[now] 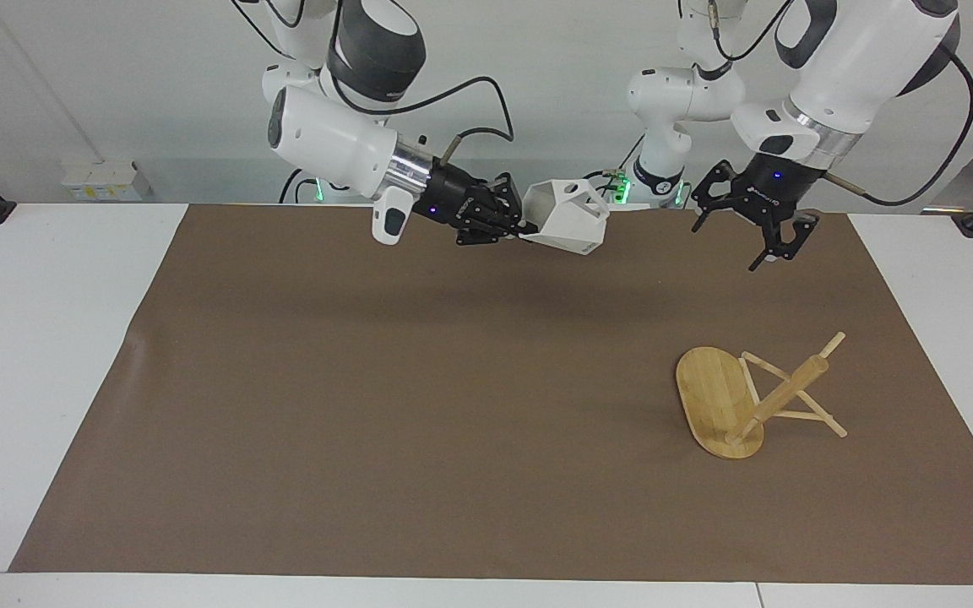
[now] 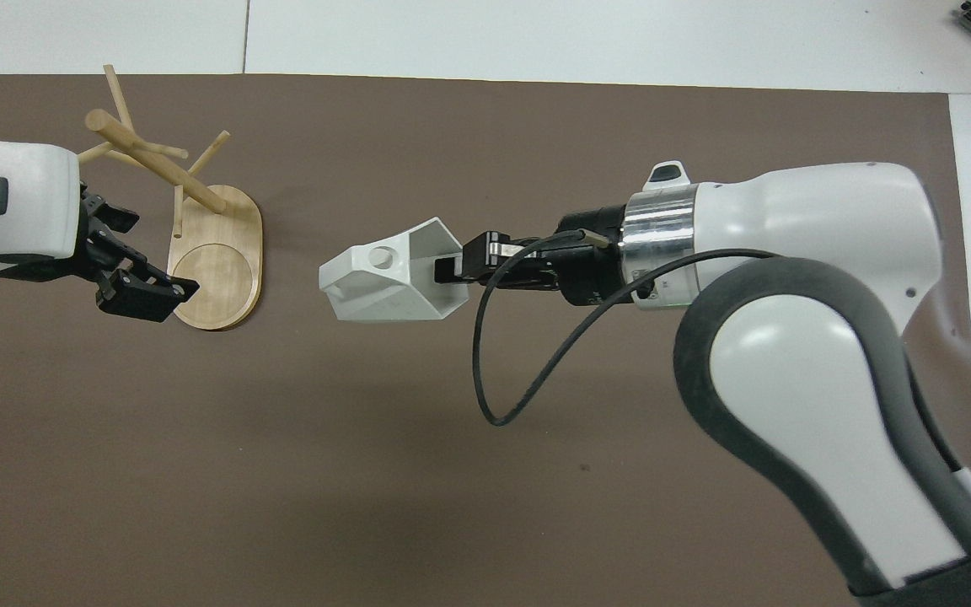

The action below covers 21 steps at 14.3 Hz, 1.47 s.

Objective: Hang cup on rack
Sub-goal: 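Grasp the cup with the left gripper while the right gripper holds it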

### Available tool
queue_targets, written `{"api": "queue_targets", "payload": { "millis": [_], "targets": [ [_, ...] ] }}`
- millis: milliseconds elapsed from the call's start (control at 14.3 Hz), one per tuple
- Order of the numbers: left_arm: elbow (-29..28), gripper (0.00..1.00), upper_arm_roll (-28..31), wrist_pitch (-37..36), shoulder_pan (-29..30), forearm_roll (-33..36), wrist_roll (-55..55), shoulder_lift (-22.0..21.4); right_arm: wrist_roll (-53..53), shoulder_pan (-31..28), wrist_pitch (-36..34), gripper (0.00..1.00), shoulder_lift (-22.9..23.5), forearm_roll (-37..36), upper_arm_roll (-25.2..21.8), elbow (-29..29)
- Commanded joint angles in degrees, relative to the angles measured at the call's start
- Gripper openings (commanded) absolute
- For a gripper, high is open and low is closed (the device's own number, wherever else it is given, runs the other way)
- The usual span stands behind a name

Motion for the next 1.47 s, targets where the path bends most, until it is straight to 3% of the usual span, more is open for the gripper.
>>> {"api": "queue_targets", "payload": {
  "millis": [0, 490, 700, 1049, 1399],
  "targets": [
    [-2.4, 1.0, 0.4, 0.9, -1.9, -3.1, 7.1, -2.1, 0.6, 1.7, 3.5, 0.0, 0.6, 4.1, 0.2, -0.6],
    [-2.3, 1.0, -0.5, -1.7, -5.2, -3.6, 17.4, -2.4, 0.3, 2.5, 5.5, 0.0, 2.2, 4.3, 0.2, -0.1],
    [-3.7, 1.0, -0.6, 1.6, -10.1, -3.6, 16.2, -3.1, 0.3, 3.2, 7.0, 0.0, 2.9, 4.3, 0.2, 0.2],
    [-6.6, 1.0, -0.7, 5.7, -10.0, -4.2, 17.1, -3.9, 0.3, 4.1, 7.2, 0.0, 3.1, 4.5, 0.2, 0.3],
    [-9.2, 1.0, -0.3, 9.9, -9.1, -9.8, 19.7, -3.4, 0.4, 4.1, 7.2, 0.0, 3.1, 4.4, 0.2, 0.3]
  ]
}}
